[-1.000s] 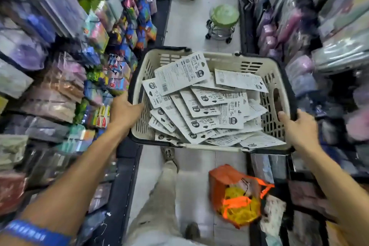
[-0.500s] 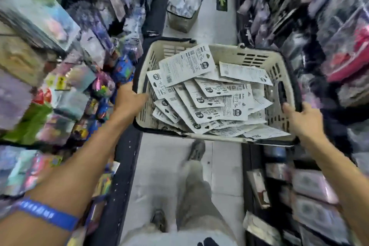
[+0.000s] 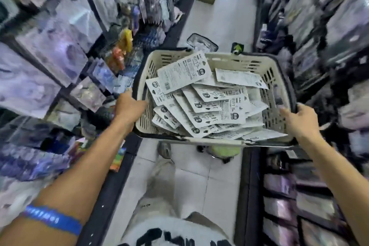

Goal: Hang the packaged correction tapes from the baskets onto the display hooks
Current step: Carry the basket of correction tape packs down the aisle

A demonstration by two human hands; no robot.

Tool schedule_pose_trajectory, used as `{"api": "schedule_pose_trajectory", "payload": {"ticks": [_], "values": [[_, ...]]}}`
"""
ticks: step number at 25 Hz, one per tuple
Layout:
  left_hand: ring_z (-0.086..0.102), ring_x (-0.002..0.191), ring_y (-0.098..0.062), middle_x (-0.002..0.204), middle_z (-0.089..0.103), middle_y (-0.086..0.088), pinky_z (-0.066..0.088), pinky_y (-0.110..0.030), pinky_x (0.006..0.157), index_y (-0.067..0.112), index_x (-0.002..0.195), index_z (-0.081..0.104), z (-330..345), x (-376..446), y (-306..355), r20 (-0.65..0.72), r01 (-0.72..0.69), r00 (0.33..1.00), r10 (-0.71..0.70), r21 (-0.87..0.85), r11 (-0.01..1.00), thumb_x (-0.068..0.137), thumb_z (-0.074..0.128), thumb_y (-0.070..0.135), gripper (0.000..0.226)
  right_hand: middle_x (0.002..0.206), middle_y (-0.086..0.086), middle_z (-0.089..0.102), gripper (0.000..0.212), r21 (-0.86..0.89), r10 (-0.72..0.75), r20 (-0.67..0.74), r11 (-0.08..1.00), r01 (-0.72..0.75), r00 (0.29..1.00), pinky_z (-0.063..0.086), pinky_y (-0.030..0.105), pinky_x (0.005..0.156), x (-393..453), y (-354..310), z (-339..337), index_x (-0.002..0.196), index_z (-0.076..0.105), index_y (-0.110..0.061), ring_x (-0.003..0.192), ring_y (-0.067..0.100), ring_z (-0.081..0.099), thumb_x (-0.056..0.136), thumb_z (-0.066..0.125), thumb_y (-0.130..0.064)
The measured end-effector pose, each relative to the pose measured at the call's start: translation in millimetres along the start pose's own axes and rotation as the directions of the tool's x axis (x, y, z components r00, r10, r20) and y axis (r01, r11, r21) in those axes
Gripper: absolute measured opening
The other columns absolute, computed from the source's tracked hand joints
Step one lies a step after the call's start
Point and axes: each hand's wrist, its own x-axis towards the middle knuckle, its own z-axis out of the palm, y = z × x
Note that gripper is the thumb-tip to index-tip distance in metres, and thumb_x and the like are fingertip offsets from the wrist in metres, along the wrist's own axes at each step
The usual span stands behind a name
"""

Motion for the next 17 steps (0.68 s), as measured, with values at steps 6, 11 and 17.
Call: {"api": "schedule_pose_trajectory", "payload": {"ticks": [6, 11, 17], "values": [[0.065, 0.075, -0.007, 0.079, 0.066, 0.015, 0.045, -0.021, 0.055, 0.028, 0.088, 0.064, 65.1, 166.6, 90.2, 0.027, 0.084, 0.996, -0.082, -0.126, 0.988, 0.085, 0.072, 0.011, 0.020, 0.091, 0.022, 0.071, 0.034, -0.109, -0.068, 0.040, 0.992, 0.072, 0.997, 0.057, 0.055, 0.078, 209.6, -101.4, 36.9, 0.097, 0.063, -0.006, 0.083, 0.038, 0.069, 0.095, 0.065, -0.039], [0.066, 0.075, -0.007, 0.084, 0.069, 0.010, 0.047, -0.018, 0.053, 0.032, 0.086, 0.061, 98.1, 260.9, 145.1, -0.065, 0.141, 0.986, -0.153, -0.161, 0.977, 0.086, 0.071, 0.009, 0.026, 0.085, 0.017, 0.069, 0.031, -0.059, -0.154, 0.132, 0.985, 0.162, 0.979, 0.054, 0.044, 0.071, 359.4, -180.4, 79.2, 0.104, 0.067, -0.005, 0.076, 0.028, 0.065, 0.095, 0.067, -0.034], [0.070, 0.092, -0.029, 0.100, 0.076, -0.007, 0.058, -0.039, 0.081, 0.018, 0.108, 0.071, 166.5, 319.8, 159.5, -0.292, 0.327, 0.888, -0.354, -0.140, 0.935, 0.089, 0.068, 0.016, 0.020, 0.078, 0.019, 0.068, 0.032, -0.068, -0.262, 0.387, 0.948, 0.310, 0.884, 0.053, 0.048, 0.066, 524.7, -235.3, 174.0, 0.096, 0.066, -0.010, 0.070, 0.033, 0.064, 0.095, 0.066, -0.041]]}}
